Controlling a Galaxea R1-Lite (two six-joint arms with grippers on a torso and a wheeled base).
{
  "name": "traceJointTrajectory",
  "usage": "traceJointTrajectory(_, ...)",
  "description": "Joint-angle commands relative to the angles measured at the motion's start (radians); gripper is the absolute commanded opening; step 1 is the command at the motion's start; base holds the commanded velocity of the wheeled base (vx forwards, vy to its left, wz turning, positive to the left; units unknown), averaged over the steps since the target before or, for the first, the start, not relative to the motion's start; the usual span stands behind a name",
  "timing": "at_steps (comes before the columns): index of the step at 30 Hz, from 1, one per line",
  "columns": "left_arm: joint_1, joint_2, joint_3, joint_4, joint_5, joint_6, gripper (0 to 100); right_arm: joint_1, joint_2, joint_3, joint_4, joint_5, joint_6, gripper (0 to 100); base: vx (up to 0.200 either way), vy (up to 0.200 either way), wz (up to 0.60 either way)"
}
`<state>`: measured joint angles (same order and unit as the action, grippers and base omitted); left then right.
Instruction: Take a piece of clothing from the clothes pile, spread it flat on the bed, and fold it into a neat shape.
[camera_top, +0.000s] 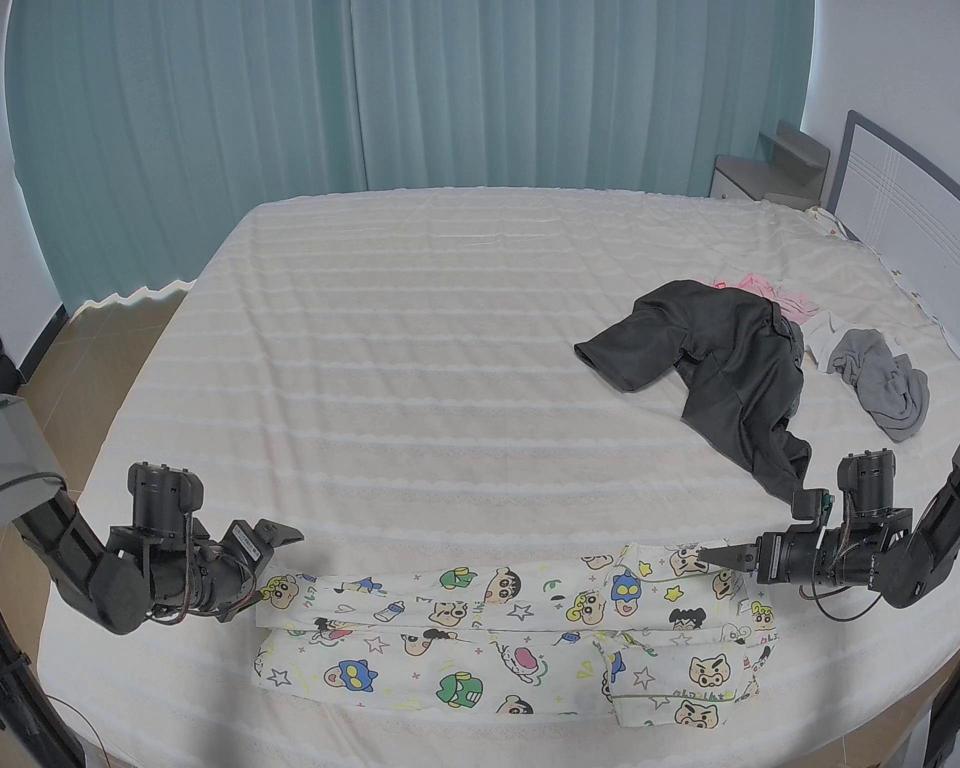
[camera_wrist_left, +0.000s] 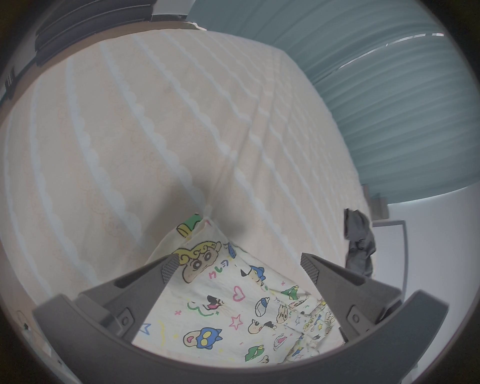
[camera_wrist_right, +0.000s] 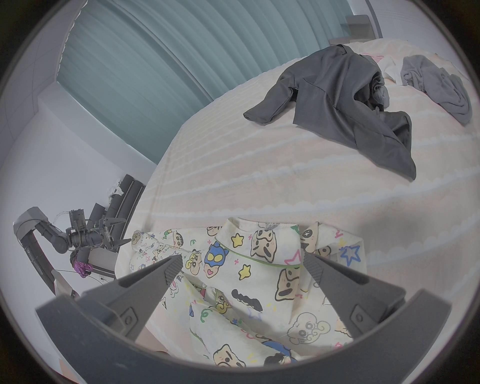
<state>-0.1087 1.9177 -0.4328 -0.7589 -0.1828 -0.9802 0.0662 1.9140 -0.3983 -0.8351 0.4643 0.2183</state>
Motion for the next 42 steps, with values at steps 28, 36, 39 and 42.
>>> traceJointTrajectory(28, -0.137, 0.371, -1.210, 1.600, 0.358, 0.255, 100, 0.027, 0.074, 0.038, -0.076, -0.013, -0.020, 100, 0.000, 0.000, 0.00)
traceJointTrajectory(36, -0.134, 0.380, -1.207, 1.524, 0.312, 0.232, 100, 0.029, 0.105, 0.064, -0.168, -0.015, -0.014, 100, 0.000, 0.000, 0.00)
traceJointTrajectory(39, -0.135, 0.379, -1.201, 1.527, 0.302, 0.230, 100, 0.029, 0.103, 0.064, -0.168, -0.013, -0.011, 100, 0.000, 0.000, 0.00)
traceJointTrajectory(42, -0.137, 0.379, -1.189, 1.531, 0.304, 0.230, 100, 0.029, 0.103, 0.064, -0.170, -0.013, -0.011, 100, 0.000, 0.000, 0.00)
